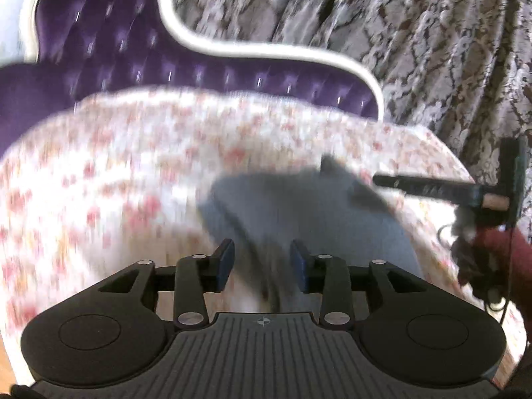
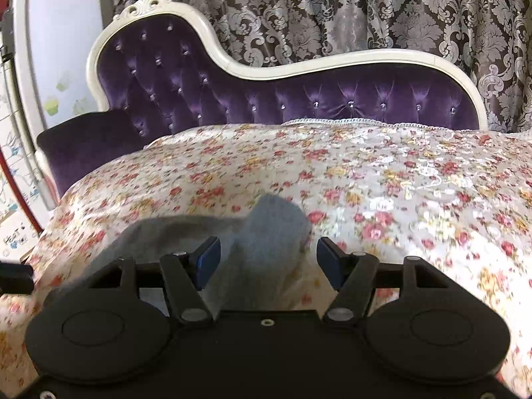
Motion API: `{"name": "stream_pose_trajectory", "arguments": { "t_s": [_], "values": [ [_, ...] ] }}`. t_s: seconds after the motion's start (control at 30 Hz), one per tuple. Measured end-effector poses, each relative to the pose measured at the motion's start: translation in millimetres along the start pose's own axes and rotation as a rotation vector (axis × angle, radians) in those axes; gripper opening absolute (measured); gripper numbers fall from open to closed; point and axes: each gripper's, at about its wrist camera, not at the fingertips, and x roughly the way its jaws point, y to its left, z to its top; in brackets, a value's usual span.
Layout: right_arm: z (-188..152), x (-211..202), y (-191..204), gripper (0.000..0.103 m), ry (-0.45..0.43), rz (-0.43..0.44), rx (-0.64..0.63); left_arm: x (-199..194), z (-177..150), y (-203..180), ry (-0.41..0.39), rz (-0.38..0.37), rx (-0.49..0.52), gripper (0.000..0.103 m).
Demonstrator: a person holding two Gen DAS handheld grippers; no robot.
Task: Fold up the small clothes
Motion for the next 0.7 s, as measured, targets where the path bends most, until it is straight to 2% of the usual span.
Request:
{"name": "stream_pose_trajectory", "arguments": {
  "t_s": [0.1,0.2,0.3,0.4,0.53,0.7],
  "values": [
    [5,20,-1,0.068,0.015,-0.018,0.003,19,19,-9,-0.054,0.009,0.024,0.044],
    [4,39,-2,0.068,0.051,-0.041,-0.005,52,30,-19,-0.062,0.017,0.023,0.044],
    [-2,55,-6,0.068,0.098,-0.086,-0.007,88,25,-19,-0.018,0.073,0.003,0.043],
    [-10,61,-16,0.068,0.13,-0.122,0.031,116,9,-9,0.072,0.123,-0.011,0.045],
    [-17,61,-26,0.072,0.133,-0.14,0.055,110,-8,8,0.058,0.13,-0.068,0.05],
    [-19,62,-28,0.074,0.128,-0.14,0.067,106,-11,16,0.054,0.14,-0.14,0.059]
  ]
}}
